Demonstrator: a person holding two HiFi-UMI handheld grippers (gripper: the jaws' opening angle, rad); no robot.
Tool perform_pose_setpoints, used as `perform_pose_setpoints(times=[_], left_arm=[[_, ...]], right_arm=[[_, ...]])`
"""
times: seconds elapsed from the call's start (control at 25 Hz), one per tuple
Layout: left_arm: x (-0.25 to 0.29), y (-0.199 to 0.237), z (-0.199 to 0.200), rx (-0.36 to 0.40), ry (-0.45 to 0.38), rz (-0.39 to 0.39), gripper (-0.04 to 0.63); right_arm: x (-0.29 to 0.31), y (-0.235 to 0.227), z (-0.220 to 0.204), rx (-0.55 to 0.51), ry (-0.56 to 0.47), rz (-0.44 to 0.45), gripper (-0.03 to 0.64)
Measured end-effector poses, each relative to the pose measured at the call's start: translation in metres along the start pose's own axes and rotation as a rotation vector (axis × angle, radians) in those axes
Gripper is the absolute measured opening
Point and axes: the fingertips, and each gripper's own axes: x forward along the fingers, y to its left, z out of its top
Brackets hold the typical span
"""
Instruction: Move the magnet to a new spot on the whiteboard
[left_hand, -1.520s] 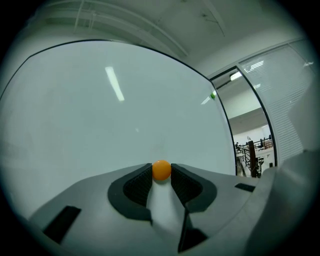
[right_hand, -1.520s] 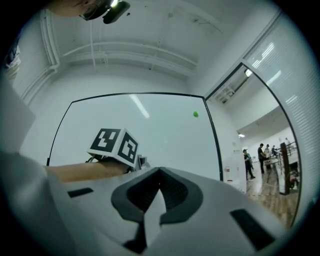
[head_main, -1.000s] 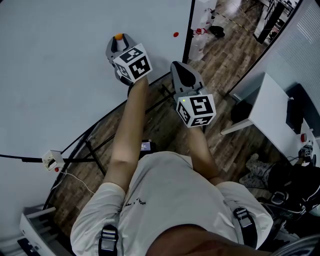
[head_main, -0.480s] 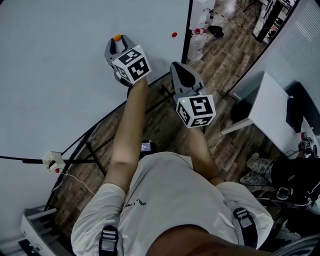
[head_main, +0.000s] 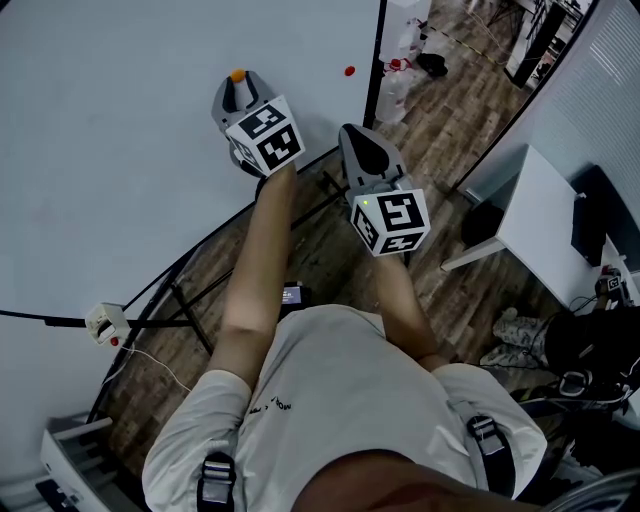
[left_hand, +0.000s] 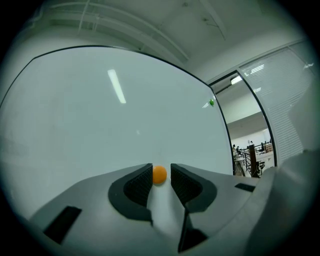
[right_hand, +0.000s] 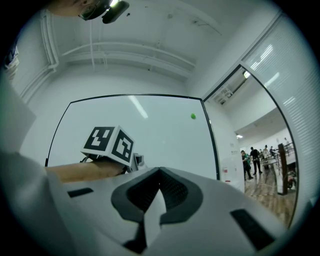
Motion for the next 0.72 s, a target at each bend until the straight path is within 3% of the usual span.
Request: perform_pose_setpoints(times=[0.2,0.48,0.72], left_arm=[[-0.006,-0.001,0.003,0.005,-0.016,-0.007,0.104],[-0.023,0.004,0.01,0.019,-0.065,-0.014,0.016],[-0.04,0.002,0.008,0.004,-0.065,-0.041,0.003]], right_arm=[[0.0,-0.001,0.001,0.0,-0.003,-0.005,0.014],[0.0,0.001,0.002,-0.01,-0.002,0.008,0.014],[-0.002,0.004,0.002,-0.009,-0.004,0.012,0.014]])
